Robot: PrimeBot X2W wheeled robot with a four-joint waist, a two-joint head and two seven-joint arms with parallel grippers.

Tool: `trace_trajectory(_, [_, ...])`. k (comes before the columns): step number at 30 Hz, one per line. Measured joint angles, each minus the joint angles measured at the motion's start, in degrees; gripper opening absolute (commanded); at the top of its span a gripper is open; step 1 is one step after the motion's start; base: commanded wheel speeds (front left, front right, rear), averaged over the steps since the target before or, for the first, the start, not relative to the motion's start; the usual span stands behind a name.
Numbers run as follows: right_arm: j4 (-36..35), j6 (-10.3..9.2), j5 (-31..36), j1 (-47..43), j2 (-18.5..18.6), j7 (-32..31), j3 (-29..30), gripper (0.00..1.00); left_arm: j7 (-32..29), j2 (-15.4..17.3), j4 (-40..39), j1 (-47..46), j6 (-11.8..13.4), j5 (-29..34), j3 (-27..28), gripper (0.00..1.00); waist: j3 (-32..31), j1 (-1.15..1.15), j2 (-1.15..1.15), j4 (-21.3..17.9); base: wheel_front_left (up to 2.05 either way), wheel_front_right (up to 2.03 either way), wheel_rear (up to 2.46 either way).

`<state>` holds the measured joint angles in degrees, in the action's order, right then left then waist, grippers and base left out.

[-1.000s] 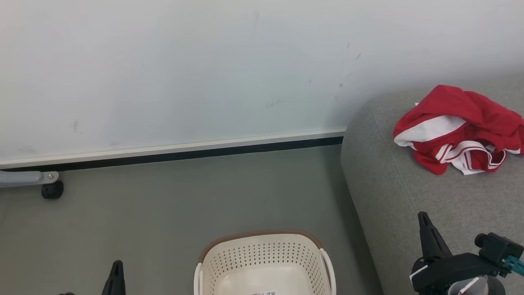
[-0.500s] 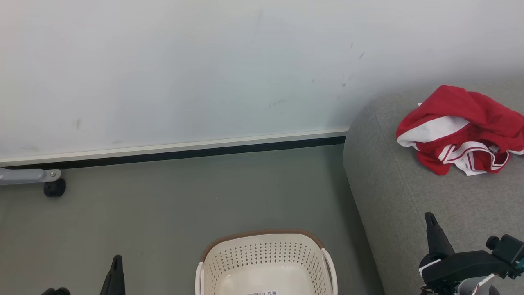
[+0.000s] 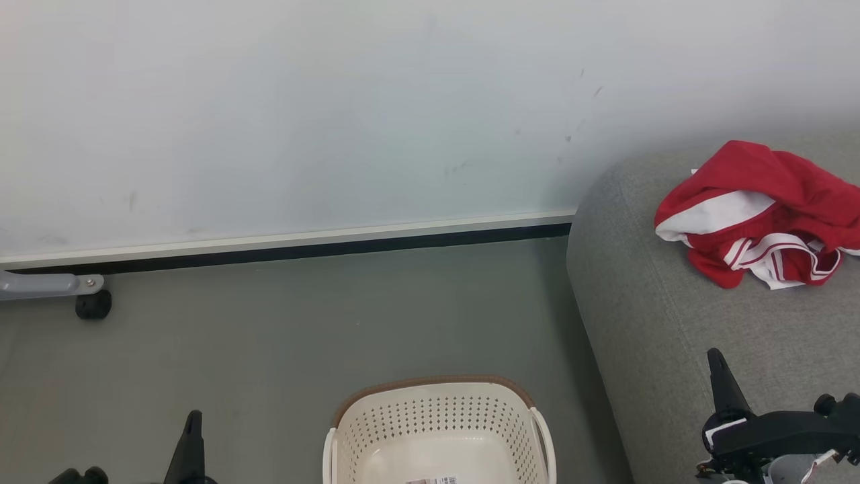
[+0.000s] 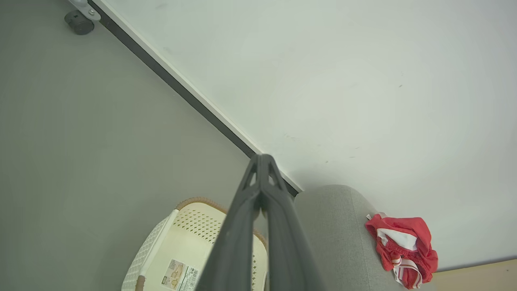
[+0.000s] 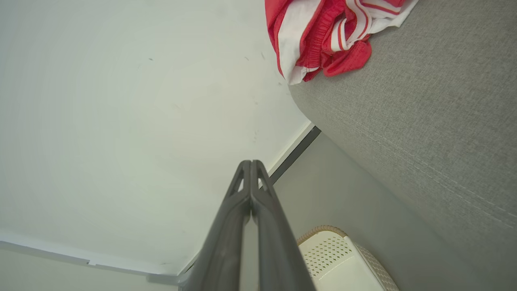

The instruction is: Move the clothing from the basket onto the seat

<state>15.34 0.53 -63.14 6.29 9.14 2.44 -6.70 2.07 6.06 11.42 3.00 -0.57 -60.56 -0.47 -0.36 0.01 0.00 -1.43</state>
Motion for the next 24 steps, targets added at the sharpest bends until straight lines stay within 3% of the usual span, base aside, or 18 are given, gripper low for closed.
trace_trajectory(24, [0.9, 3.08, -13.9, 0.0, -3.1, -4.5, 7.0, 0.0, -4.1, -1.7, 2.6, -3.5, -3.1, -14.9, 2.7, 0.0, 0.2, 0.0, 0.0, 0.7, 0.0, 0.0, 0.0])
